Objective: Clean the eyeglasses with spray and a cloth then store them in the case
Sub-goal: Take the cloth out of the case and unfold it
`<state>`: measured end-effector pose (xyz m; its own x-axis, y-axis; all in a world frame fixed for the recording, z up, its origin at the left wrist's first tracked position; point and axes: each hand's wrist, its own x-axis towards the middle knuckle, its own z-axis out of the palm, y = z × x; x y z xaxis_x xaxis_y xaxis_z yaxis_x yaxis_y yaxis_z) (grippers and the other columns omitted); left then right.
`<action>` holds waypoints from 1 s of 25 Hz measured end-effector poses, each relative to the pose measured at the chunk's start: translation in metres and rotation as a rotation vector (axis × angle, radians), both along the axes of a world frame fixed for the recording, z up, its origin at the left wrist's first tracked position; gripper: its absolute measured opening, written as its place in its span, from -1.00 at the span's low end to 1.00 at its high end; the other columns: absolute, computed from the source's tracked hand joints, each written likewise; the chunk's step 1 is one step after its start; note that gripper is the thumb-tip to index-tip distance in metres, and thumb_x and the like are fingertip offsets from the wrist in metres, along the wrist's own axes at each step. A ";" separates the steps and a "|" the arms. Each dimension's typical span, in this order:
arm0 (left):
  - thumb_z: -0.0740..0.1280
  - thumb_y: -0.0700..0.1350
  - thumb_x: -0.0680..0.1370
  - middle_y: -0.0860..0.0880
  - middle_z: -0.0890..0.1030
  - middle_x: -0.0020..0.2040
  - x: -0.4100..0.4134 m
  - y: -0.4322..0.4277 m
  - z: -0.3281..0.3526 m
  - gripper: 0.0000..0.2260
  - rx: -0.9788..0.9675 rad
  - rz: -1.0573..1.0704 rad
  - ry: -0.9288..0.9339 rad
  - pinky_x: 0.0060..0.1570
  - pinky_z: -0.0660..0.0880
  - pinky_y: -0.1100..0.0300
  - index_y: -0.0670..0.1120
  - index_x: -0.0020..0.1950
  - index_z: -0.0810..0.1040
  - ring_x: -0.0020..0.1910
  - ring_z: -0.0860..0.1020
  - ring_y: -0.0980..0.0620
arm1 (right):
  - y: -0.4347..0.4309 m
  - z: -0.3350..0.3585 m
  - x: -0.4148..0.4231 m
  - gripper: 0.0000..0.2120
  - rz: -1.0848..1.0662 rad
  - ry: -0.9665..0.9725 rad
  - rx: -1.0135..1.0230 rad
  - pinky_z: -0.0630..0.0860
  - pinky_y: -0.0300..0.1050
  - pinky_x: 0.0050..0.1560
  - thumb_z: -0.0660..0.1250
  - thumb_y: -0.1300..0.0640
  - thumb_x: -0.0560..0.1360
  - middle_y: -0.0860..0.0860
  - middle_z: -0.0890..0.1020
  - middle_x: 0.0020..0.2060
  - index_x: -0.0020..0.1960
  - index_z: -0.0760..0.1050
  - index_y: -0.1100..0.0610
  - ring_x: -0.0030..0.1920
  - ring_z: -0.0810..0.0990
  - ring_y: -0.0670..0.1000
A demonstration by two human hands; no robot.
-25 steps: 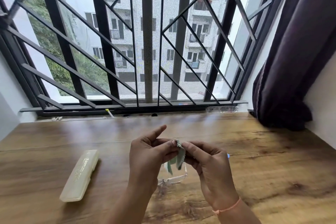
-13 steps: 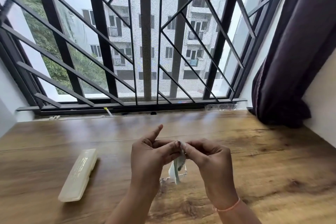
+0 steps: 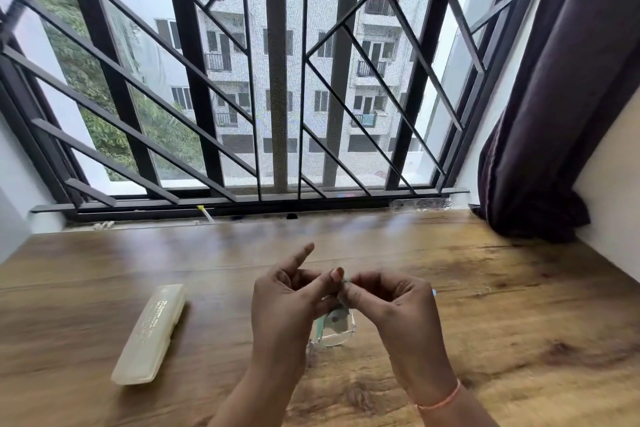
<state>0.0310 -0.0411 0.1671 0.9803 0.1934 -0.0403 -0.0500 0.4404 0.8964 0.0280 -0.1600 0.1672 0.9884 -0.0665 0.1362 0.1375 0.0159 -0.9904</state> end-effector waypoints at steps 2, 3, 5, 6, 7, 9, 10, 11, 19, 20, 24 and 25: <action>0.41 -0.46 0.32 -0.10 0.69 -0.23 -0.001 0.001 -0.004 -0.56 0.091 -0.025 -0.060 -0.32 0.57 0.20 -0.13 0.14 0.57 -0.24 0.65 -0.03 | -0.003 0.002 0.000 -0.95 0.060 0.082 0.149 0.61 -0.06 -0.18 0.43 0.38 0.30 0.25 0.66 -0.37 -0.32 0.63 0.29 -0.31 0.64 0.14; 0.39 -0.49 0.33 -0.10 0.70 -0.20 -0.002 0.002 -0.005 -0.59 0.153 -0.041 -0.096 -0.30 0.57 0.20 -0.10 0.05 0.62 -0.22 0.65 -0.03 | -0.005 0.004 0.001 -0.95 0.096 0.139 0.250 0.61 -0.08 -0.18 0.42 0.39 0.26 0.24 0.65 -0.39 -0.34 0.62 0.29 -0.32 0.64 0.12; 0.40 -0.49 0.30 -0.14 0.69 -0.27 -0.004 0.001 -0.004 -0.65 0.256 -0.053 -0.154 -0.32 0.54 0.21 -0.05 -0.18 0.71 -0.28 0.61 -0.03 | -0.008 0.004 0.002 -0.97 0.144 0.228 0.398 0.63 -0.13 -0.23 0.41 0.37 0.18 0.21 0.63 -0.42 -0.39 0.61 0.29 -0.37 0.64 0.09; 0.40 -0.48 0.30 -0.16 0.68 -0.32 -0.005 0.001 -0.003 -0.68 0.280 -0.051 -0.176 -0.35 0.51 0.22 -0.06 -0.26 0.71 -0.33 0.58 -0.02 | -0.009 0.004 0.003 -0.98 0.159 0.249 0.426 0.63 -0.13 -0.25 0.43 0.35 0.16 0.21 0.63 -0.42 -0.40 0.61 0.29 -0.37 0.64 0.08; 0.40 -0.47 0.31 -0.16 0.67 -0.36 -0.005 0.001 -0.003 -0.72 0.286 -0.050 -0.186 -0.38 0.48 0.25 -0.09 -0.31 0.71 -0.35 0.57 0.01 | -0.009 0.002 0.003 -0.93 0.173 0.263 0.430 0.63 -0.13 -0.26 0.48 0.32 0.13 0.21 0.64 -0.42 -0.40 0.61 0.29 -0.36 0.64 0.08; 0.40 -0.44 0.33 -0.13 0.66 -0.38 -0.004 0.001 -0.003 -0.80 0.275 -0.061 -0.178 -0.39 0.44 0.29 -0.17 -0.32 0.69 -0.38 0.57 0.08 | -0.010 0.000 0.004 -0.77 0.193 0.272 0.421 0.62 -0.15 -0.31 0.59 0.23 0.03 0.19 0.65 -0.40 -0.39 0.61 0.29 -0.35 0.64 0.06; 0.40 -0.41 0.34 -0.13 0.66 -0.38 -0.004 0.001 -0.004 -0.85 0.273 -0.073 -0.168 -0.39 0.44 0.28 -0.20 -0.31 0.69 -0.38 0.56 0.08 | -0.010 0.001 0.003 -0.73 0.189 0.274 0.414 0.61 -0.17 -0.32 0.61 0.20 0.00 0.17 0.64 -0.42 -0.40 0.61 0.28 -0.36 0.64 0.05; 0.41 -0.38 0.35 -0.15 0.66 -0.36 -0.004 0.001 -0.005 -0.90 0.277 -0.085 -0.158 -0.36 0.45 0.24 -0.22 -0.29 0.68 -0.36 0.56 0.06 | -0.010 0.001 0.003 -0.77 0.180 0.275 0.404 0.60 -0.18 -0.34 0.60 0.21 0.02 0.16 0.64 -0.44 -0.42 0.61 0.27 -0.37 0.63 0.04; 0.46 -0.16 0.23 -0.27 0.65 -0.31 -0.006 0.002 -0.004 -0.85 0.305 -0.101 -0.197 -0.21 0.54 0.02 -0.21 -0.26 0.69 -0.31 0.60 -0.10 | -0.010 0.005 0.000 -0.93 0.169 0.172 0.333 0.59 -0.16 -0.33 0.36 0.32 0.20 0.17 0.64 -0.44 -0.41 0.62 0.27 -0.38 0.64 0.09; 0.45 -0.16 0.25 -0.32 0.63 -0.32 -0.006 0.002 -0.004 -0.86 0.304 -0.092 -0.189 -0.24 0.52 0.01 -0.21 -0.28 0.68 -0.34 0.57 -0.11 | -0.010 0.005 0.000 -0.93 0.171 0.173 0.326 0.59 -0.15 -0.31 0.37 0.32 0.20 0.17 0.64 -0.43 -0.40 0.63 0.27 -0.36 0.64 0.10; 0.41 -0.20 0.34 -0.25 0.63 -0.34 -0.005 0.000 -0.006 -0.93 0.273 -0.045 -0.135 -0.22 0.54 -0.05 -0.18 -0.31 0.67 -0.35 0.56 -0.12 | -0.011 0.005 0.002 -0.93 0.186 0.197 0.326 0.62 -0.11 -0.26 0.37 0.31 0.23 0.21 0.65 -0.38 -0.35 0.63 0.28 -0.32 0.63 0.13; 0.40 -0.22 0.37 -0.22 0.64 -0.35 -0.004 0.000 -0.007 -0.92 0.269 -0.037 -0.127 -0.22 0.56 -0.05 -0.17 -0.32 0.67 -0.35 0.57 -0.11 | -0.011 0.005 0.001 -0.93 0.185 0.198 0.331 0.62 -0.11 -0.28 0.36 0.32 0.24 0.21 0.65 -0.38 -0.35 0.63 0.29 -0.33 0.63 0.13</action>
<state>0.0265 -0.0409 0.1606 0.9807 0.1449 0.1314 -0.1581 0.1920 0.9686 0.0291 -0.1706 0.1723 0.9927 0.1065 -0.0563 -0.0898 0.3437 -0.9348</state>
